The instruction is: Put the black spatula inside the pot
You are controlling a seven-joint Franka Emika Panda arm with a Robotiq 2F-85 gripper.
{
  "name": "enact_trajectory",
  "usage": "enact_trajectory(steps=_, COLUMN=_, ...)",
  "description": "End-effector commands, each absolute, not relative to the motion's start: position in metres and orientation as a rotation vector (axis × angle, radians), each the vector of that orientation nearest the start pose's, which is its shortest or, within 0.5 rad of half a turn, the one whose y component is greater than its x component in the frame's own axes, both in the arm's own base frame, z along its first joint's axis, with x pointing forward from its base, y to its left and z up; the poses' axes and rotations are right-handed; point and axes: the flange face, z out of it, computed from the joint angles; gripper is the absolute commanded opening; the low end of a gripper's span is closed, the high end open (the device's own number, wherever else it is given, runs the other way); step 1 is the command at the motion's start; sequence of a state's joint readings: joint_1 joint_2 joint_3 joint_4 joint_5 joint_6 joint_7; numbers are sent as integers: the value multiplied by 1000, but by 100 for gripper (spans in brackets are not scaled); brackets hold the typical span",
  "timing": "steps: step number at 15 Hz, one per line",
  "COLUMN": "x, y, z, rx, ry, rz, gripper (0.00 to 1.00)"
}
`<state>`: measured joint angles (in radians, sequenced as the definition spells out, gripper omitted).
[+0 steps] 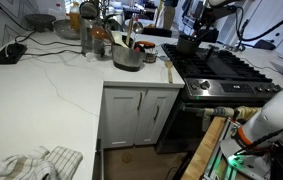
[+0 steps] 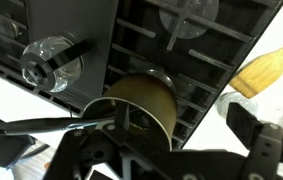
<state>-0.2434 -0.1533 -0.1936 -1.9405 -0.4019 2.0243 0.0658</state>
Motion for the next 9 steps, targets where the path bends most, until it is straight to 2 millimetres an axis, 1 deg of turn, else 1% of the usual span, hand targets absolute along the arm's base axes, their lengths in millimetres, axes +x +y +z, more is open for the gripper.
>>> enact_trajectory(steps=1, x=431, y=-209, z=558, rx=-3493, ry=741, rz=-366, gripper=100)
enact_trajectory(steps=2, x=423, y=-200, z=558, rx=-3501, ry=739, rz=-391, gripper=100)
enact_trajectory(steps=3, x=416, y=-195, z=556, rx=-3522, ry=669, rz=-391, gripper=100)
enact_trajectory(steps=4, x=442, y=-208, z=563, rx=-3500, ry=702, rz=-332, gripper=100)
enact_trajectory(steps=6, x=428, y=-197, z=562, rx=-3510, ry=672, rz=-354, gripper=100)
enact_trajectory(steps=9, x=421, y=-195, z=562, rx=-3509, ry=670, rz=-364, gripper=100)
